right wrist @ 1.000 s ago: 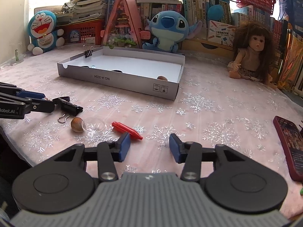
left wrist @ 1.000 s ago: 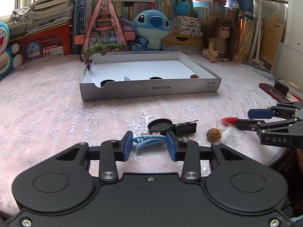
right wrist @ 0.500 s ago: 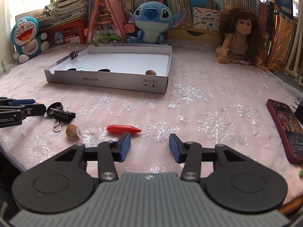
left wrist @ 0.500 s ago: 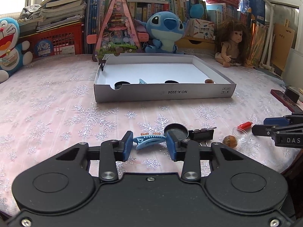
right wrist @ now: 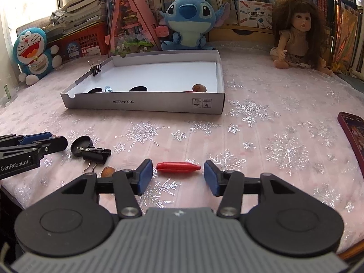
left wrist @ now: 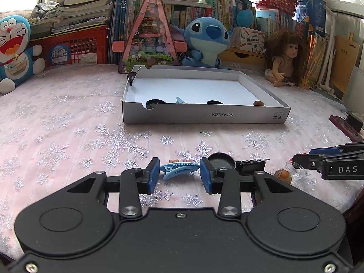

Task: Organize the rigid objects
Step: 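Grasp the blue claw hair clip with the left tool while the right tool grasps a red marker, then carry the clip and marker into the white tray and open both tools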

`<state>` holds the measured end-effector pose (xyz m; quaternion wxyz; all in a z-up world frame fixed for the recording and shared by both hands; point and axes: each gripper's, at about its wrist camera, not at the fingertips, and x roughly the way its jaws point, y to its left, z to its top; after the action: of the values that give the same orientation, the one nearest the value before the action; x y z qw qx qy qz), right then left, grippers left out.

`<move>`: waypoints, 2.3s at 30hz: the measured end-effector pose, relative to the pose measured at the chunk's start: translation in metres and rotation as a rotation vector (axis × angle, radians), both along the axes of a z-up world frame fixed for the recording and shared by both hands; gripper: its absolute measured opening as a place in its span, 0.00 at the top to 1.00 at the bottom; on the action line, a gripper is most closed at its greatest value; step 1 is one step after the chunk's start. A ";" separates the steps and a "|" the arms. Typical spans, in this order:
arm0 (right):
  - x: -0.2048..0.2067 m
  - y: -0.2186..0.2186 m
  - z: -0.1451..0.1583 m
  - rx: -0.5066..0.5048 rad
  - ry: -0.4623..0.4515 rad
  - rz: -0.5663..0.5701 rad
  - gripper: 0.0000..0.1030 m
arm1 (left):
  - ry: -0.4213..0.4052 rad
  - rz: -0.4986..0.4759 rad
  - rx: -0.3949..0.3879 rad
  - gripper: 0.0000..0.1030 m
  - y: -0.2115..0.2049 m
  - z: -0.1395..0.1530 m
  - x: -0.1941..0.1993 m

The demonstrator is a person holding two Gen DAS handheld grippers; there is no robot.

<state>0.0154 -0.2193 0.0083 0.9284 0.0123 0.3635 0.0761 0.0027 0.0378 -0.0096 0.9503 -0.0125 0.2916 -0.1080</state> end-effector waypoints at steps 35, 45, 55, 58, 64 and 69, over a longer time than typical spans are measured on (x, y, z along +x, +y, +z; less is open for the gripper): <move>0.021 -0.006 0.021 -0.018 -0.090 -0.057 0.52 | -0.035 0.034 0.003 0.65 -0.008 0.031 0.032; 0.062 -0.025 0.040 0.025 -0.117 -0.102 0.52 | -0.063 0.050 -0.009 0.65 -0.010 0.062 0.082; 0.116 -0.031 0.058 0.047 -0.096 -0.085 0.52 | 0.017 0.065 -0.025 0.65 -0.013 0.072 0.155; 0.137 -0.032 0.060 0.060 -0.054 -0.074 0.52 | 0.062 0.051 -0.035 0.65 -0.013 0.072 0.179; 0.177 -0.026 0.052 0.057 0.083 -0.027 0.52 | 0.219 0.028 -0.059 0.65 -0.011 0.067 0.227; 0.203 -0.020 0.039 0.037 0.181 -0.023 0.52 | 0.276 0.024 -0.017 0.65 -0.021 0.058 0.244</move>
<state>0.2182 -0.2393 0.0477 0.8922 0.0402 0.4442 0.0705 0.2463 0.0172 0.0487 0.9023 -0.0387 0.4186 -0.0960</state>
